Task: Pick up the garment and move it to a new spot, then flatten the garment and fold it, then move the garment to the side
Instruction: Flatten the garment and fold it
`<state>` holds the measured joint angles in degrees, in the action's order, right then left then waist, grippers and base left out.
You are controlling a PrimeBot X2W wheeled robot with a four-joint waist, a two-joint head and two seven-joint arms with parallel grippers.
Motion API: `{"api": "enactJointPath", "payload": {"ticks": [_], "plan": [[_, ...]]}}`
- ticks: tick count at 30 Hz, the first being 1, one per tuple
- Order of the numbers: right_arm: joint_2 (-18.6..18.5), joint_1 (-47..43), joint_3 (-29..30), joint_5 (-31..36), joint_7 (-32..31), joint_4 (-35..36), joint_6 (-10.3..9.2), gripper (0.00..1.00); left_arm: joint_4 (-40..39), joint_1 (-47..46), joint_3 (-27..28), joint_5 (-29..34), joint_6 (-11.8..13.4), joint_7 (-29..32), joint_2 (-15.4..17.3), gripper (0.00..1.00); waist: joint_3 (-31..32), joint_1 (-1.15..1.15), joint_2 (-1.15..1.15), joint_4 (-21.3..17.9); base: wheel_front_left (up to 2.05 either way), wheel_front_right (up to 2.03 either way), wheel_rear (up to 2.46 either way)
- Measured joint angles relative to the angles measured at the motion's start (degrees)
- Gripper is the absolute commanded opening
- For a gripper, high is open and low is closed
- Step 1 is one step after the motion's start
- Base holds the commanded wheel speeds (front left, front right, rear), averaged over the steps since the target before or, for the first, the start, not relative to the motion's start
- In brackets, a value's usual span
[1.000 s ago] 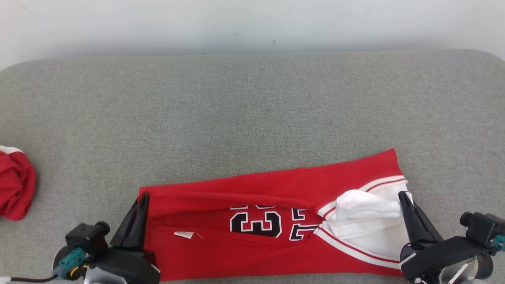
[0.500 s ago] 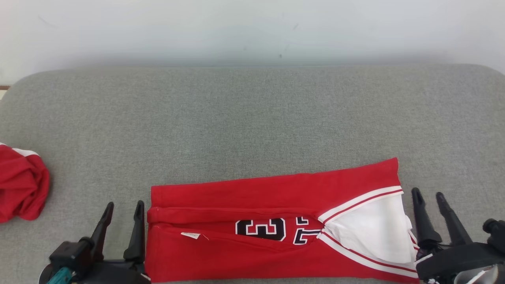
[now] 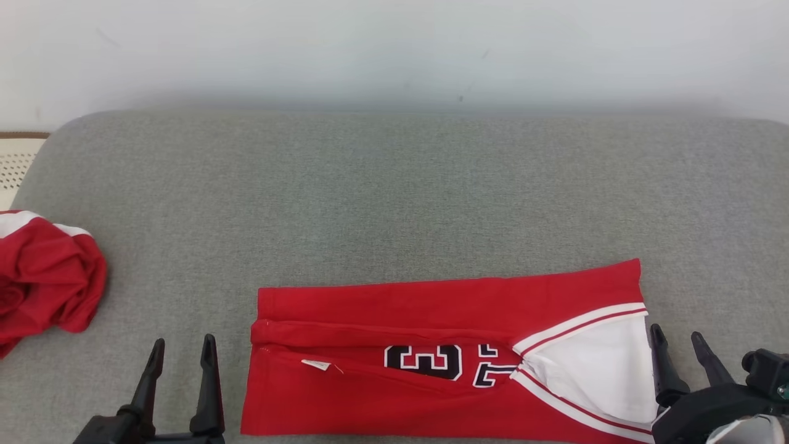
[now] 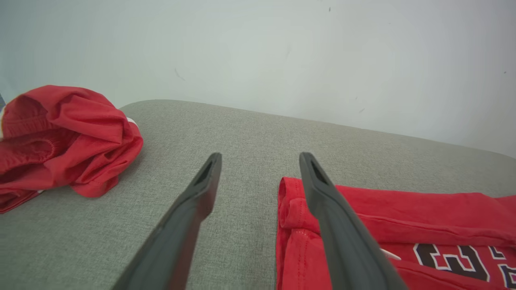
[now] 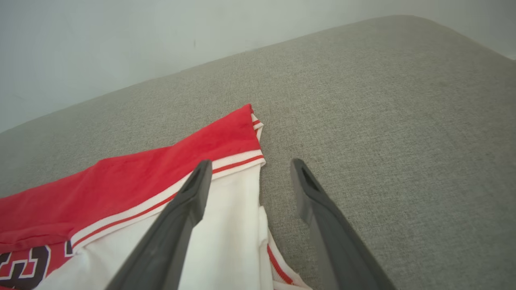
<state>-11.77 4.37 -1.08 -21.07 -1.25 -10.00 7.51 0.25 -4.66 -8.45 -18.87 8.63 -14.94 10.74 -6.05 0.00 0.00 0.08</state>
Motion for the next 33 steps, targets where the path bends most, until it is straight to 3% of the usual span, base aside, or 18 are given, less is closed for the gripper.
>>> {"api": "enactJointPath", "payload": {"ticks": [17,19,21,22,23,33], "plan": [[0.1,5.0,-0.1,2.3,-2.6,-14.3,0.00,1.00,-0.2,1.2,2.4,3.2,-1.7,0.0,-3.0,1.00,-0.1,0.00,0.01,3.4,0.00,0.00,0.00],[0.1,5.4,-0.6,2.0,-3.0,-15.1,0.00,0.73,-0.1,1.2,2.7,3.3,-2.0,0.0,-3.2,1.00,0.0,0.00,0.01,3.5,0.00,0.00,0.00],[-0.1,5.7,-1.3,1.4,-3.4,-15.5,0.00,0.33,0.0,1.2,3.0,3.4,-2.1,0.0,-3.5,1.00,0.0,0.00,0.01,3.5,0.00,0.00,0.00],[-0.2,5.7,-1.6,1.3,-3.5,-15.7,0.00,0.20,0.1,1.2,3.1,3.5,-2.1,0.0,-3.7,1.00,0.1,0.00,0.01,3.5,0.00,0.00,0.00],[-0.2,5.7,-1.8,1.0,-3.5,-15.9,0.00,0.00,0.2,1.2,3.2,3.7,-2.4,0.0,-3.8,1.00,0.1,0.00,0.00,3.5,0.00,0.00,0.00],[-2.7,7.7,-0.8,0.5,-0.5,-18.0,0.01,0.00,1.0,2.1,4.7,4.4,-3.2,0.0,-4.7,1.00,1.1,0.00,0.01,2.8,0.00,0.00,0.00]]}}
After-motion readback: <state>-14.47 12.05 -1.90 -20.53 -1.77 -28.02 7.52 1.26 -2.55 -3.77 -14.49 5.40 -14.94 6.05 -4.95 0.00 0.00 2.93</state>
